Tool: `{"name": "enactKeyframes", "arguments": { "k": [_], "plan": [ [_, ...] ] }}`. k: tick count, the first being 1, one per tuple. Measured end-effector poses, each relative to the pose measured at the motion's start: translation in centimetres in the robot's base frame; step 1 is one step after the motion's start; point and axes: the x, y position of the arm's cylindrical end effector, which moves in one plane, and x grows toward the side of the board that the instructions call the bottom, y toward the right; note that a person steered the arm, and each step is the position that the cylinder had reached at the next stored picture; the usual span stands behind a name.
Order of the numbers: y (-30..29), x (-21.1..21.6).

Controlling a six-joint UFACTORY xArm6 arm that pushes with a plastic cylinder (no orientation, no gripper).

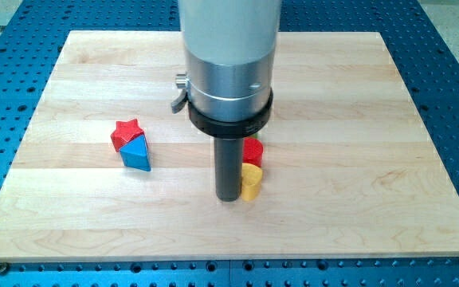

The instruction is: Move the triangle bottom right to the yellow heart

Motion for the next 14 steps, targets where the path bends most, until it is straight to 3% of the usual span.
{"name": "enactKeyframes", "arguments": {
  "k": [1,2,3,4,5,6,8,9,10,11,13,14],
  "plan": [
    [-3.2,0.3],
    [-13.0,0.5],
    [-21.9,-2.1],
    [-21.7,-6.5],
    [-17.6,-11.2],
    [-16.6,-9.3],
    [-13.5,2.8],
    [-15.9,1.5],
    [-15.4,-4.2],
    [-12.5,-7.1],
    [-6.8,2.4],
    [-11.5,2.6]
  ]
}}
